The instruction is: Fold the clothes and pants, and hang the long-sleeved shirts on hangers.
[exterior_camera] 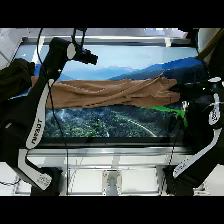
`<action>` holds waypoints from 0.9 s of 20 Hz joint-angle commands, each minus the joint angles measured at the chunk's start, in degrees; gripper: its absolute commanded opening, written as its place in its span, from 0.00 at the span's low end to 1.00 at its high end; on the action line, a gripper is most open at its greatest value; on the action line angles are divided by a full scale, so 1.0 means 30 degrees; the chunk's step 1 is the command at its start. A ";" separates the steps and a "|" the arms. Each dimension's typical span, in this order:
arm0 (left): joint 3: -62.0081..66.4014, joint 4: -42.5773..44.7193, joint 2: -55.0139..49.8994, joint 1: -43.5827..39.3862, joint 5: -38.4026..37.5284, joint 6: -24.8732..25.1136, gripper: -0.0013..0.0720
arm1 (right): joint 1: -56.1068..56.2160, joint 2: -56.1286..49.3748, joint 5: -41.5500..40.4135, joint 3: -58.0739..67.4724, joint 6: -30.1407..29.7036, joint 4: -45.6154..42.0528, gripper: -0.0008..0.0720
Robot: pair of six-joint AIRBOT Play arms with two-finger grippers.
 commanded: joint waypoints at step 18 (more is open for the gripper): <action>0.0036 -0.0525 -0.1333 0.1129 -0.5442 0.0962 0.03 | 1.3704 0.1625 -0.6579 0.5340 0.9275 -0.0262 0.05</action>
